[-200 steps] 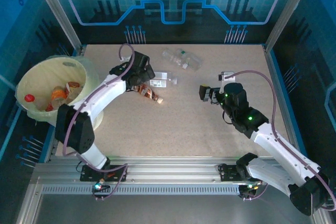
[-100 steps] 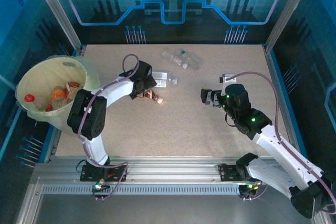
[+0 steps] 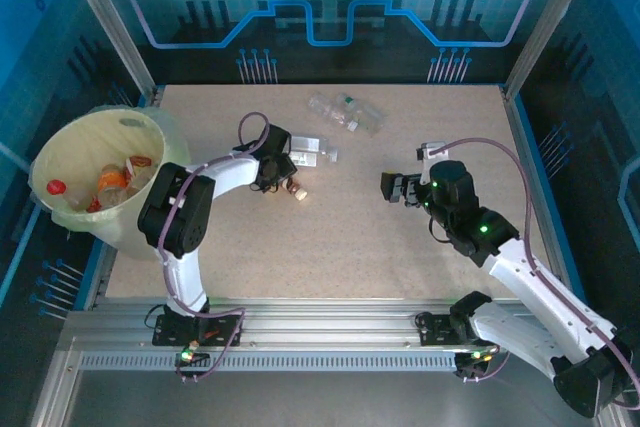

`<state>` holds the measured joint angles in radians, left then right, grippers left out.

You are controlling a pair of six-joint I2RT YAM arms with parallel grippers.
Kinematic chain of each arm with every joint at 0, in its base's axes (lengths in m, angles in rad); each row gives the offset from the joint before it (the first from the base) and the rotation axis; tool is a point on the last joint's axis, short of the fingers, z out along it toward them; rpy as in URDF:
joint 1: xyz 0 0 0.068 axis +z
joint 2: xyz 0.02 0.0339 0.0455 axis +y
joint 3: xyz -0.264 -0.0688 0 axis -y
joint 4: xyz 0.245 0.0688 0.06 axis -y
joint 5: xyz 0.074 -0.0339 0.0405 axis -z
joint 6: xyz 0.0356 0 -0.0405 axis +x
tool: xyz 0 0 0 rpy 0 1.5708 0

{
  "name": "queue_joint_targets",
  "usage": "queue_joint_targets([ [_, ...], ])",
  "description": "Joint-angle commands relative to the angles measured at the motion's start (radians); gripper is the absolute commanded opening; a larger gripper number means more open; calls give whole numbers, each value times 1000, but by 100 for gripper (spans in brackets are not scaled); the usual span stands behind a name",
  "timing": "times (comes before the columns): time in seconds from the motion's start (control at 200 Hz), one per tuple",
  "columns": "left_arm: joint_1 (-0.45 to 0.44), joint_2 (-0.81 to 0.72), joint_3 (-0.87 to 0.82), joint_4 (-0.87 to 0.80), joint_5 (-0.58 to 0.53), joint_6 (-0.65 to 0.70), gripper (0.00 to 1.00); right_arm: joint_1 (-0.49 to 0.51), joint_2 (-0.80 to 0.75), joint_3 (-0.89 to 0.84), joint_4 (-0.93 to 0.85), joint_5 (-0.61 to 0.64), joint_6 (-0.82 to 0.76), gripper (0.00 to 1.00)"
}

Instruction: Put the plastic bottles in the bin

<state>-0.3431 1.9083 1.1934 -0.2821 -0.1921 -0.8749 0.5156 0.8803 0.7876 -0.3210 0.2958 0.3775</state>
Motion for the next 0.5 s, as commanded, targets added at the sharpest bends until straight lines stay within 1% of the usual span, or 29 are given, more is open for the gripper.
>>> queue_joint_targets([
  [0.0,7,-49,-45,1,5,34,57,-11,28,25,27,-96,-20,100],
  [0.135,4,-170,-113,37,5,82,50,-11,105,40,85,-202,-78,100],
  [0.28,3,-344,-198,90,17,161,49,-11,250,82,182,-320,-161,100],
  [0.355,3,-416,-206,74,24,201,49,-11,342,87,251,-361,-215,100],
  [0.4,3,-458,-200,57,28,223,49,-10,404,135,283,-380,-264,100],
  [0.49,3,-536,-167,11,33,274,49,-11,538,216,281,-411,-390,100],
])
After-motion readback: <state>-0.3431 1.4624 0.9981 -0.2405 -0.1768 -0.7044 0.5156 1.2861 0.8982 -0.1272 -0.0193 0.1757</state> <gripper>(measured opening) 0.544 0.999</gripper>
